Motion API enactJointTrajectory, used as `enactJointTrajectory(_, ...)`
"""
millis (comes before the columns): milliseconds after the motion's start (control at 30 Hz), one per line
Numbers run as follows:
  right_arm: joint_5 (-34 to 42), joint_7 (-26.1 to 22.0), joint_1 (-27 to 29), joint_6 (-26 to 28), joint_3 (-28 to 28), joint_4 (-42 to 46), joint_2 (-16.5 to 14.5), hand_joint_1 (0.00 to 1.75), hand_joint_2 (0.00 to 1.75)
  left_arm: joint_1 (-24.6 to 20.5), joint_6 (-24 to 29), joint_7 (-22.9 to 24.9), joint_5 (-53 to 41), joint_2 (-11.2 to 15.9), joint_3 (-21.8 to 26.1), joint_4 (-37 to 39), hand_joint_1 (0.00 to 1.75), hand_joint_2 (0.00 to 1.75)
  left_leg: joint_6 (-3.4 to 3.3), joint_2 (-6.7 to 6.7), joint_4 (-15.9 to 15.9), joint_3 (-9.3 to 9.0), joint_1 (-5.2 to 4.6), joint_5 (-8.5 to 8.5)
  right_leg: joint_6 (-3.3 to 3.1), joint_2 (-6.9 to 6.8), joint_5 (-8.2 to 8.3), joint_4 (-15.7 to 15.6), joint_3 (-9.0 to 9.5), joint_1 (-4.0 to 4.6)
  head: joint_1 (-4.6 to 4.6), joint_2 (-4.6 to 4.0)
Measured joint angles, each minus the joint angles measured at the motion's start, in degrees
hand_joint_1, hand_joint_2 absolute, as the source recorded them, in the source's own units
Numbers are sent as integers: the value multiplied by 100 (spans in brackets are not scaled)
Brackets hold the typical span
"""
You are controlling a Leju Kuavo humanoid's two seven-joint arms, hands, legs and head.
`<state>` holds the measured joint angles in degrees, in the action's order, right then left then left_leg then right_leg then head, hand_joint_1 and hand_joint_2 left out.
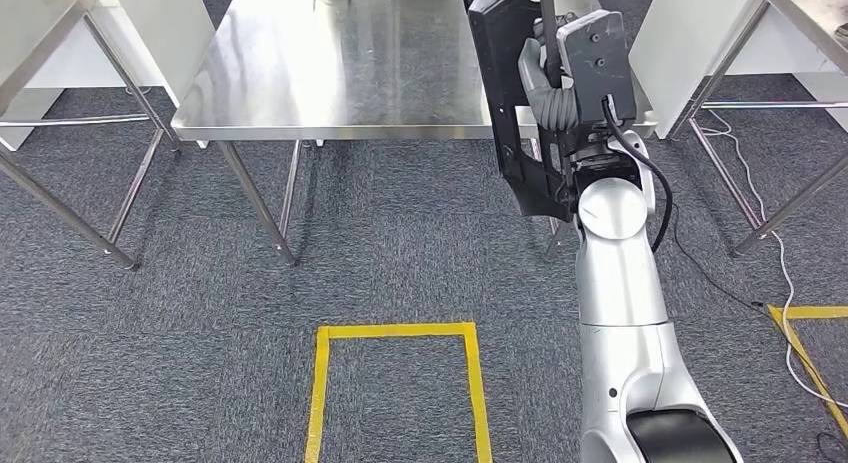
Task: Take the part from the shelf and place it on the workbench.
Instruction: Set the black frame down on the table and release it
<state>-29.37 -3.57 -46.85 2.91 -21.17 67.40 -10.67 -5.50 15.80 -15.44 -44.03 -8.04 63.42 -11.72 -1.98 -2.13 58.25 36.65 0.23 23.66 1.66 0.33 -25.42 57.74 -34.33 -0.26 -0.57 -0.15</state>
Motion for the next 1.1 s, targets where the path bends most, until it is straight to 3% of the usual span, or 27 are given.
enactJointTrajectory(167, 5, -21, 6, 0, 72, -3, 71, 175, 175, 5, -58, -147, -97, 74, -2, -8, 0, 175, 23, 1, -20, -6, 5, -11, -3, 1, -2, 3, -8, 7, 0, -1)
enactJointTrajectory(367, 4, -31, 32, 0, 179, 56, 154, 175, 175, 10, -111, -273, -153, 176, -11, -37, 0, 175, -60, 11, -90, -66, 6, 10, 12, 3, -22, -11, 6, -14, 2, -1)
enactJointTrajectory(433, 4, -40, 33, 0, 211, 90, 186, 175, 175, 11, -125, -300, -162, 190, -15, -44, 0, 175, -96, 30, -200, -169, 39, -22, 2, -2, -177, 326, -147, -8, 10, -2)
enactJointTrajectory(500, 4, -47, 49, 0, 238, 95, 231, 175, 175, 10, -140, -317, -178, 201, -19, -45, 0, 175, -113, 42, -222, -214, 44, -13, -6, -4, -450, 1058, -528, -38, 16, -2)
enactJointTrajectory(567, 4, -48, 96, 0, 268, 95, 277, 175, 175, 13, -172, -329, -199, 207, -24, -46, 0, 175, -96, 38, -216, -231, 49, 13, 48, -5, -574, 1555, -826, -77, 19, -1)
enactJointTrajectory(600, 4, -47, 120, 0, 284, 96, 297, 175, 175, 19, -188, -335, -208, 208, -27, -46, 0, 175, -76, 33, -210, -243, 57, 31, 102, -6, -511, 1496, -822, -103, 20, -2)
enactJointTrajectory(667, 4, -48, 142, 0, 308, 102, 329, 175, 175, 27, -218, -356, -225, 211, -34, -46, 0, 175, -3, 26, -172, -271, 80, 87, 238, -12, -190, 797, -510, -167, 22, -1)
enactJointTrajectory(700, 8, -52, 143, 1, 317, 105, 346, 175, 175, 28, -230, -368, -235, 227, -37, -48, 0, 175, 46, 24, -140, -275, 78, 128, 280, -13, -45, 435, -320, -183, 30, -1)
enactJointTrajectory(733, 11, -57, 146, 1, 322, 112, 357, 175, 175, 25, -242, -380, -247, 237, -41, -49, 0, 175, 94, 26, -105, -277, 73, 169, 275, -10, 46, 174, -187, -188, 34, -1)
enactJointTrajectory(867, 22, -81, 191, 4, 395, 133, 409, 175, 175, 28, -257, -396, -268, 275, -63, -57, 0, 175, 190, 36, -72, -280, 86, 249, 53, 3, 41, 59, -88, -163, 10, 0)
enactJointTrajectory(933, 23, -90, 191, 4, 427, 159, 415, 175, 175, 23, -255, -388, -276, 289, -68, -57, 0, 175, 234, 100, 188, -159, 107, 384, -29, 5, 9, 54, -40, -171, 6, -1)
enactJointTrajectory(1033, 23, -99, 207, 4, 449, 180, 419, 175, 175, 12, -247, -368, -285, 301, -71, -57, 0, 175, 262, 171, 1298, 449, 108, 763, -140, -1, -73, 52, 56, -141, 4, -1)
enactJointTrajectory(1067, 23, -99, 223, 4, 452, 180, 420, 175, 175, 14, -245, -361, -286, 303, -71, -57, 0, 175, 255, 174, 1572, 643, 108, 793, -165, -2, -105, 52, 93, -124, 4, -1)
enactJointTrajectory(1100, 23, -99, 238, 4, 456, 180, 421, 175, 175, 18, -243, -354, -287, 306, -71, -57, 0, 175, 237, 174, 1637, 743, 106, 710, -180, -2, -139, 52, 137, -109, 5, -1)
